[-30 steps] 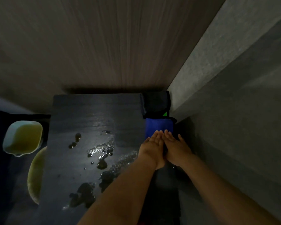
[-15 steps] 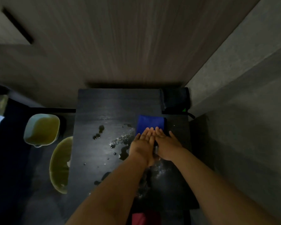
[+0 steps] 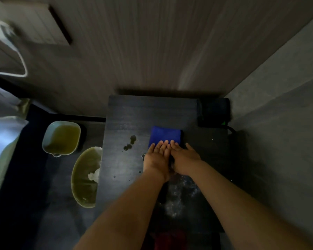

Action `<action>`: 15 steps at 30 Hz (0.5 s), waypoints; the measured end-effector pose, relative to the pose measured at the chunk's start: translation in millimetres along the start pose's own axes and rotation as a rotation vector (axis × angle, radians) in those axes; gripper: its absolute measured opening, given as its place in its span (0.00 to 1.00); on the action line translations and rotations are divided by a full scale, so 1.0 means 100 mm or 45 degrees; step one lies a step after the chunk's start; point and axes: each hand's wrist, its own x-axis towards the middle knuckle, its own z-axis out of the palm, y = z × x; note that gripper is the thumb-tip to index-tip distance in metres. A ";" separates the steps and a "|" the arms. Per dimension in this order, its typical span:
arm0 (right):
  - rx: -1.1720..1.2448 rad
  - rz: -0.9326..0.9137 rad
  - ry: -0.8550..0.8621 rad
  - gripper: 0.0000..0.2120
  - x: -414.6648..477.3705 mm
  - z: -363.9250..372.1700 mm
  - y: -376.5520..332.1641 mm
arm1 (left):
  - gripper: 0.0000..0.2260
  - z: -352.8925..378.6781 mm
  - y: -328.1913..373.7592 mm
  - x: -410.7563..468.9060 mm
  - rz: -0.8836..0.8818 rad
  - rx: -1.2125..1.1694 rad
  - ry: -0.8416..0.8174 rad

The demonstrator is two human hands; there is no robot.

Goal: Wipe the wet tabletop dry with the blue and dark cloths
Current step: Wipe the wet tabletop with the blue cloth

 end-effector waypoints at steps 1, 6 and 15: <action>0.003 -0.007 0.000 0.36 0.01 0.00 -0.05 | 0.40 0.02 -0.05 -0.02 -0.005 0.003 0.003; 0.048 -0.022 -0.032 0.34 0.09 -0.04 -0.26 | 0.38 0.02 -0.26 -0.08 -0.027 -0.015 -0.020; 0.057 -0.094 -0.060 0.34 0.12 -0.14 -0.52 | 0.38 0.03 -0.49 -0.19 -0.115 -0.027 -0.080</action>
